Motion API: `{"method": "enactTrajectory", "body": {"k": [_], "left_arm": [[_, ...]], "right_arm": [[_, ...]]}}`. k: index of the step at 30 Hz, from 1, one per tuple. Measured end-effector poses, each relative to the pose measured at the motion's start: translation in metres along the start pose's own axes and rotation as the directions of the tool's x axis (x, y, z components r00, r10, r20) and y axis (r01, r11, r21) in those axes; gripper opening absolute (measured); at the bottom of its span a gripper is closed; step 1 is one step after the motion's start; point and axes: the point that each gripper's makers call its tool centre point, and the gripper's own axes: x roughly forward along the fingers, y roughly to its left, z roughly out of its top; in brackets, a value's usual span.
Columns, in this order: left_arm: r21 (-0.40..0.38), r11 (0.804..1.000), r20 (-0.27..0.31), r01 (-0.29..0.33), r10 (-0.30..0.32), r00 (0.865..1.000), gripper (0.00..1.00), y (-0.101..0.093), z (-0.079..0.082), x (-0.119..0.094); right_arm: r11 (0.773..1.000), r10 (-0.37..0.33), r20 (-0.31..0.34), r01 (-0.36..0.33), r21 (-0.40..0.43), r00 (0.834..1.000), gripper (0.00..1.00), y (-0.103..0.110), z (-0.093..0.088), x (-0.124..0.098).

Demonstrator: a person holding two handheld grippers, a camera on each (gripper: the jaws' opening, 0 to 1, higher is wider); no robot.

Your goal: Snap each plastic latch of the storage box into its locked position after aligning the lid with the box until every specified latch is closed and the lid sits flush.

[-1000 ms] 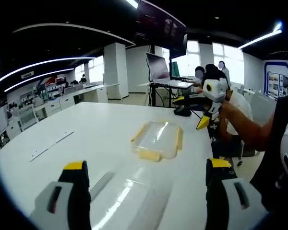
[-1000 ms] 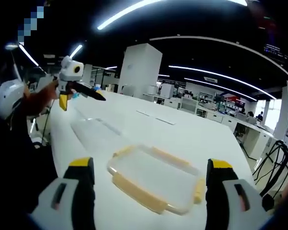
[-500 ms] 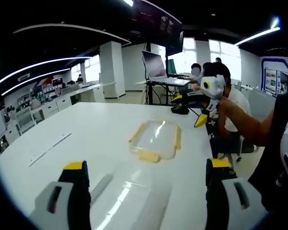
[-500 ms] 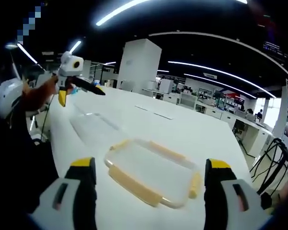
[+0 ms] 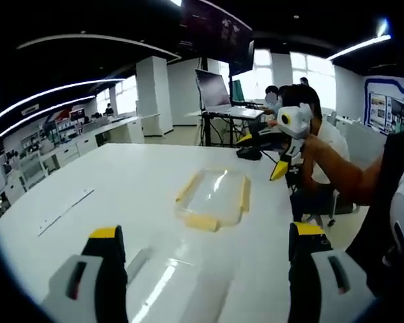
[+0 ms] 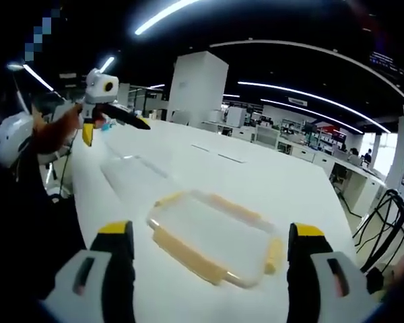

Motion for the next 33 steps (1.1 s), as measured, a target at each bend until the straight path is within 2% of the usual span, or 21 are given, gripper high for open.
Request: {"method": "enactTrajectory", "body": {"k": [2, 4, 5, 8, 12, 17, 21, 22, 25, 33], "left_arm": [[0.013, 1.000, -0.004, -0.019, 0.019, 1.000, 1.00, 0.004, 0.001, 0.000], [0.101, 0.991, -0.036, -0.086, 0.090, 0.995, 1.00, 0.016, -0.002, -0.001], [0.113, 0.987, -0.027, -0.111, 0.114, 0.993, 1.00, 0.019, -0.001, -0.001], [0.083, 0.992, -0.003, -0.091, 0.091, 0.996, 1.00, 0.014, 0.005, -0.003], [0.098, 0.990, -0.007, -0.099, 0.100, 0.995, 1.00, 0.014, 0.005, -0.003], [0.105, 0.990, -0.031, -0.096, 0.100, 0.995, 1.00, 0.017, 0.002, -0.002], [0.101, 0.990, -0.036, -0.096, 0.100, 0.994, 1.00, 0.018, 0.006, -0.002], [0.098, 0.992, -0.055, -0.084, 0.089, 0.994, 1.00, 0.016, 0.004, -0.002], [0.104, 0.991, -0.059, -0.082, 0.089, 0.994, 1.00, 0.015, 0.004, 0.000], [0.136, 0.988, -0.117, -0.071, 0.087, 0.989, 1.00, 0.015, -0.004, 0.008]], "right_arm": [[1.000, 0.001, -0.001, -0.001, 0.002, 1.000, 0.96, -0.002, 0.000, -0.001], [1.000, -0.001, 0.005, 0.001, 0.001, 1.000, 0.97, -0.003, 0.002, -0.002], [1.000, 0.000, 0.005, 0.000, 0.001, 1.000, 0.97, -0.003, 0.003, -0.002], [1.000, 0.007, 0.001, -0.007, 0.002, 1.000, 0.99, -0.003, 0.002, -0.003], [1.000, 0.023, -0.008, -0.023, 0.006, 1.000, 1.00, -0.001, 0.000, -0.004], [1.000, 0.016, 0.017, -0.016, 0.014, 1.000, 1.00, -0.004, 0.007, -0.008], [1.000, 0.012, 0.010, -0.012, 0.011, 1.000, 1.00, -0.006, 0.006, -0.009], [1.000, 0.012, 0.006, -0.012, 0.009, 1.000, 1.00, -0.006, 0.005, -0.009], [1.000, 0.008, -0.001, -0.008, 0.008, 1.000, 1.00, -0.009, 0.004, -0.010], [1.000, 0.021, -0.032, -0.022, -0.022, 0.999, 1.00, -0.012, 0.000, -0.010]]}}
